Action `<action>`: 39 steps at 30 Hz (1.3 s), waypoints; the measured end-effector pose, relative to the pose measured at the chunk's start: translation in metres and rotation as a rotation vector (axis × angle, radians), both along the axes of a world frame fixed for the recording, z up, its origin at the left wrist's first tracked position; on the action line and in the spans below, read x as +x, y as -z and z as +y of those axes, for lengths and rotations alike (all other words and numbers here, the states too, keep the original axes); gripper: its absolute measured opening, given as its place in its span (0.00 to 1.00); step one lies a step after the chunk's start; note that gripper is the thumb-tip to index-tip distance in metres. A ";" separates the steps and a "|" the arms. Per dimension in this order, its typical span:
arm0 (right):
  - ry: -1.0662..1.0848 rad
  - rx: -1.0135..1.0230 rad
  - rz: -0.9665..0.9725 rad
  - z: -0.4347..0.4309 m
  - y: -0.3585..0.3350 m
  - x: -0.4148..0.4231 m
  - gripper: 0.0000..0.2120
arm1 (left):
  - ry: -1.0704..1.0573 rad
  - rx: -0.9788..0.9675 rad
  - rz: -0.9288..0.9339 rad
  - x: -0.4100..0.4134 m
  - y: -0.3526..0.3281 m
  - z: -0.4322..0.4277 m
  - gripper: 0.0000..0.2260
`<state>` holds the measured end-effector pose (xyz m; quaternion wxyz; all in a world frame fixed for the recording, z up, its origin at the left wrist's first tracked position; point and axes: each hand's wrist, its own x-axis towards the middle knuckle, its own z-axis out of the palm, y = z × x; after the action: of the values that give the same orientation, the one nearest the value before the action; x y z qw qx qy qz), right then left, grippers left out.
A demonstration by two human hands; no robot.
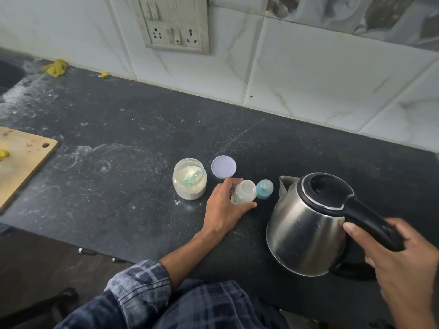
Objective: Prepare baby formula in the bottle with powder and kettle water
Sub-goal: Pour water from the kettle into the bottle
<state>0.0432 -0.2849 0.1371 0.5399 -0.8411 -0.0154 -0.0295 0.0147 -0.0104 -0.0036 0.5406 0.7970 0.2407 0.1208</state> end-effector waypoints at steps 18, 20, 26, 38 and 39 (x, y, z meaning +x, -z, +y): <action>0.490 0.175 -0.146 -0.014 0.051 -0.005 0.19 | 0.044 -0.009 0.037 0.003 0.013 -0.005 0.28; 0.513 0.139 -0.156 -0.011 0.058 -0.009 0.19 | 0.043 -0.015 0.038 0.004 0.012 -0.005 0.28; 0.571 0.137 -0.173 0.003 0.074 -0.022 0.20 | 0.052 -0.021 0.047 0.004 0.013 -0.005 0.27; 0.476 -0.132 -0.782 0.018 0.077 -0.046 0.23 | 0.143 0.093 0.101 0.001 0.011 0.001 0.27; 0.367 -0.131 -0.860 0.025 0.074 -0.049 0.19 | 0.143 0.097 0.102 0.001 0.011 0.001 0.27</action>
<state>-0.0058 -0.2599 0.0635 0.4161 -0.7737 -0.0907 -0.4690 0.0160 -0.0090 -0.0144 0.4958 0.8424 0.2043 0.0528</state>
